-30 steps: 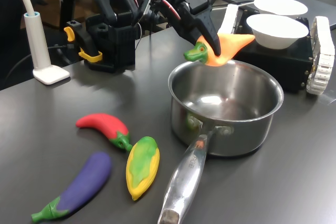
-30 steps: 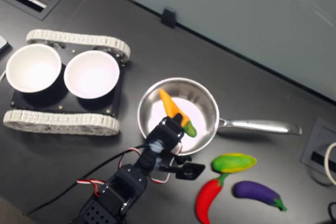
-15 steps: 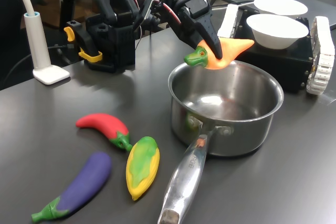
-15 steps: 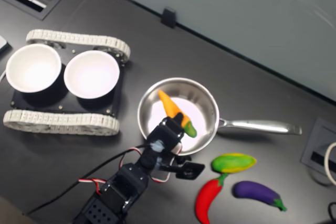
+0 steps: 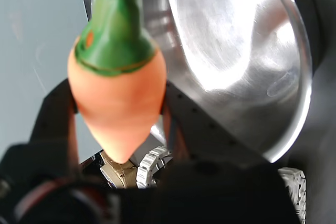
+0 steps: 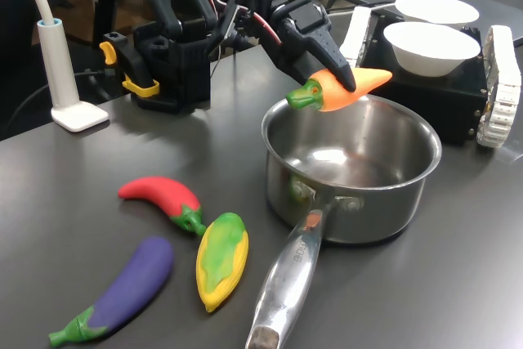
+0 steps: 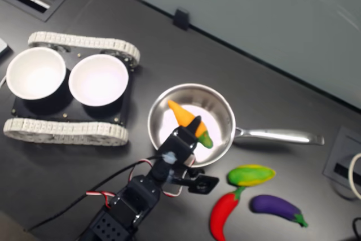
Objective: Pick up the carrot and place them in the pan
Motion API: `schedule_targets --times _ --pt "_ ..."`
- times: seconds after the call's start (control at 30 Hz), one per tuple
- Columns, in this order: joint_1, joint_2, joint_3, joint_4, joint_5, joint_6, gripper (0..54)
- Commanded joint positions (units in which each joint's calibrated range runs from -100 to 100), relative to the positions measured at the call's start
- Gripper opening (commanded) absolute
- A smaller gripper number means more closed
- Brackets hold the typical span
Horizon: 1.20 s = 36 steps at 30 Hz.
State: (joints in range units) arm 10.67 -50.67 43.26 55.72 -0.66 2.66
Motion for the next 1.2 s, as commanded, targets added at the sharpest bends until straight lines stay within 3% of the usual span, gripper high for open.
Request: schedule_targets --times 0.0,0.33,0.87,1.03,1.17 --pt "-0.46 -2.43 -0.96 -2.28 0.88 0.78 27.2" --pt "-1.96 -2.85 -1.23 -0.92 1.56 0.78 37.7" --pt "-4.36 -6.9 0.4 0.36 2.64 0.7 44.0" --pt "-4.13 -9.01 -1.5 2.24 2.83 0.7 43.9" --pt "-4.71 -11.87 -5.5 6.16 2.25 0.45 38.1"
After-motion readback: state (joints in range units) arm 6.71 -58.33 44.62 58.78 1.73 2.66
